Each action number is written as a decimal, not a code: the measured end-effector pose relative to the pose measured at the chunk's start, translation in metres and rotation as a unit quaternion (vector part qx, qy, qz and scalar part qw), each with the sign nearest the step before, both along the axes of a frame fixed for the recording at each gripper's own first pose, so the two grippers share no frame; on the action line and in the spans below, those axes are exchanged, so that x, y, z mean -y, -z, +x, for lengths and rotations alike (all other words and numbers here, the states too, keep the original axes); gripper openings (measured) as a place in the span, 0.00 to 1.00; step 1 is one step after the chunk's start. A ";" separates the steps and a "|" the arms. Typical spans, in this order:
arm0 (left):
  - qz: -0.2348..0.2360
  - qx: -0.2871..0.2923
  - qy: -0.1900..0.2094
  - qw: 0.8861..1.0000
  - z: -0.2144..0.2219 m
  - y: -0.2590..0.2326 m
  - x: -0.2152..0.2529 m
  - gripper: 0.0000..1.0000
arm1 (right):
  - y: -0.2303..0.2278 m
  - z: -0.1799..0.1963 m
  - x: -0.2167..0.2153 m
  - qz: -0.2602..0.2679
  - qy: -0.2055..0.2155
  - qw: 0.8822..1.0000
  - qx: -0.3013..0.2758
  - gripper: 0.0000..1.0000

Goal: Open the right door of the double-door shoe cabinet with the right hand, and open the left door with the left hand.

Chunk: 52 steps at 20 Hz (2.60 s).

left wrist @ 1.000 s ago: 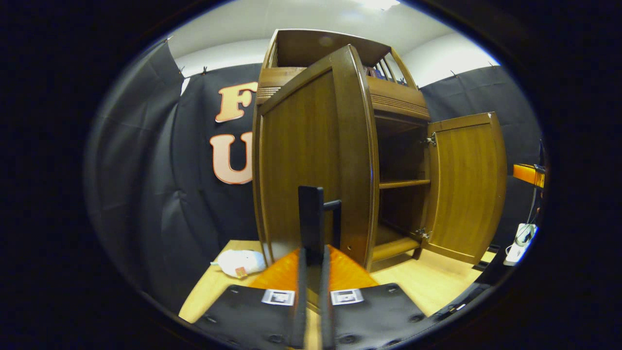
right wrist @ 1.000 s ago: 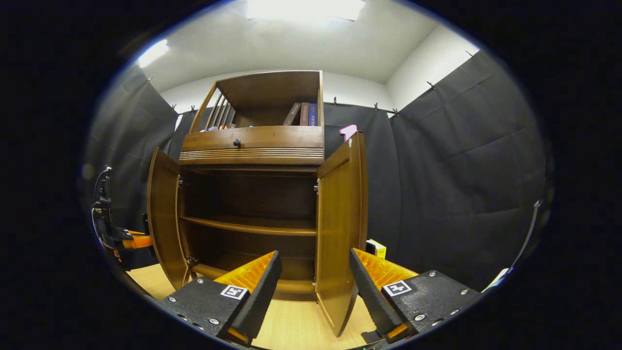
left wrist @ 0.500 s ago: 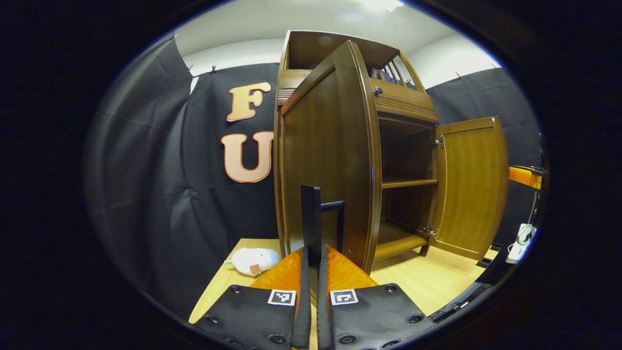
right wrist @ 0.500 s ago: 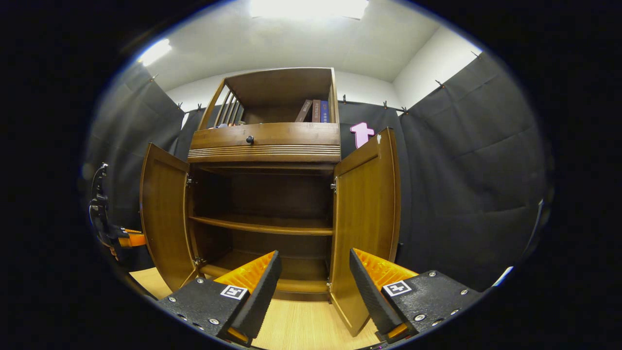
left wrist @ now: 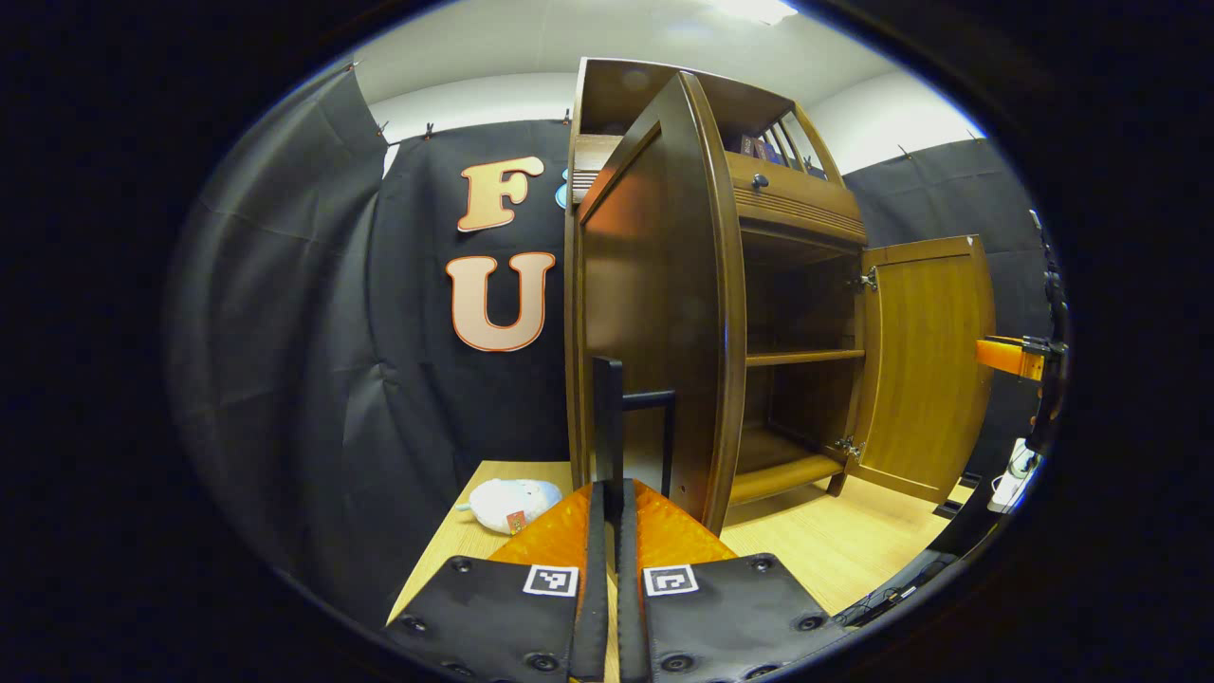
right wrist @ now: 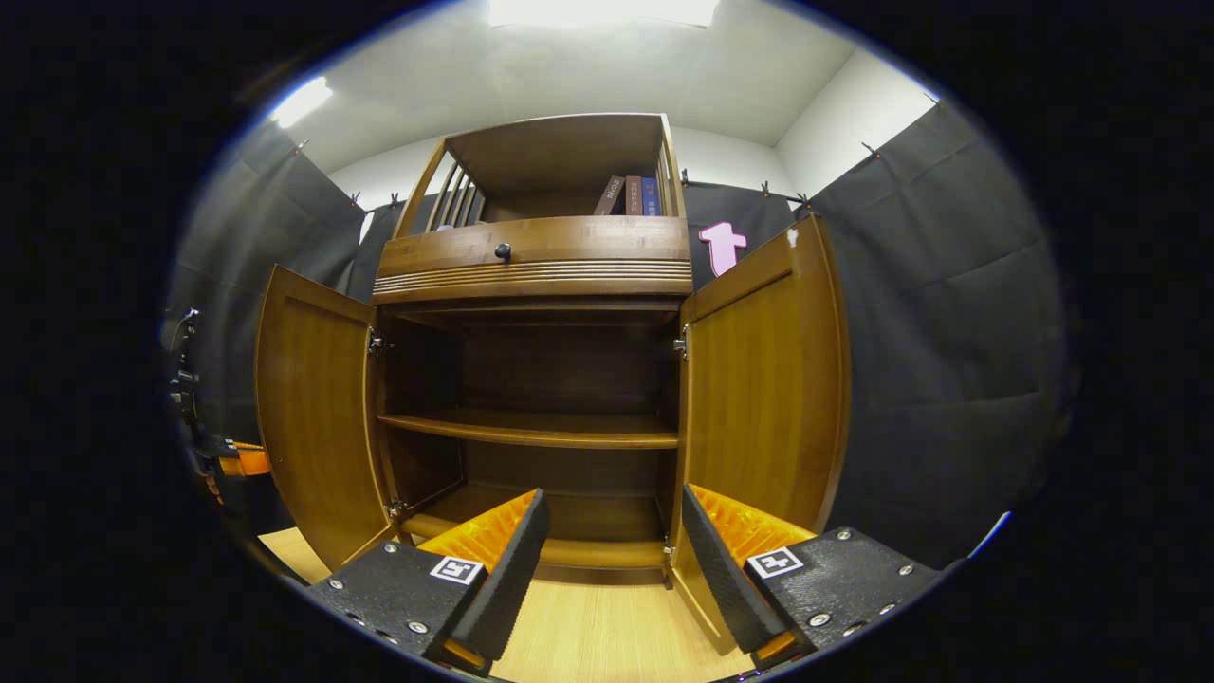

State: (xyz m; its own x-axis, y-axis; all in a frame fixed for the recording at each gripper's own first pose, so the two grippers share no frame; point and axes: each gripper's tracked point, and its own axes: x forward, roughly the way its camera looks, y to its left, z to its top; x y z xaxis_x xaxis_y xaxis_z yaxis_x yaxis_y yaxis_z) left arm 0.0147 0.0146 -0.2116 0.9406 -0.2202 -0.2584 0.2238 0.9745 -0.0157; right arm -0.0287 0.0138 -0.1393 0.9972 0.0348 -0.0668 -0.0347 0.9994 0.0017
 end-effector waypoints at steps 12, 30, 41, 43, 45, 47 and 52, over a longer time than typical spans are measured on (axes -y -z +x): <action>0.007 -0.008 -0.053 0.999 -0.014 -0.002 -0.063 0.11 | 0.007 0.027 -0.044 0.002 -0.035 0.999 -0.010 0.86; -0.064 0.018 -0.065 0.996 -0.031 -0.101 0.028 0.07 | -0.023 0.023 -0.004 0.003 -0.026 1.000 -0.002 0.86; 0.017 0.100 -0.133 0.986 0.007 -0.148 0.023 0.53 | -0.046 0.044 0.013 0.003 -0.014 1.000 0.014 0.96; 0.020 0.096 -0.125 0.987 0.014 -0.147 0.031 0.73 | -0.050 0.048 0.017 0.000 -0.004 1.000 0.019 0.98; 0.006 0.089 -0.111 0.990 0.019 -0.143 0.040 0.83 | -0.051 0.049 0.019 -0.003 0.001 1.000 0.017 0.92; 0.002 0.086 -0.107 0.990 0.020 -0.144 0.040 0.96 | -0.053 0.046 0.021 -0.006 0.005 1.000 0.016 0.92; 0.012 0.093 -0.110 0.990 0.018 -0.152 0.034 0.98 | -0.056 0.035 0.028 -0.012 0.013 1.000 0.015 0.92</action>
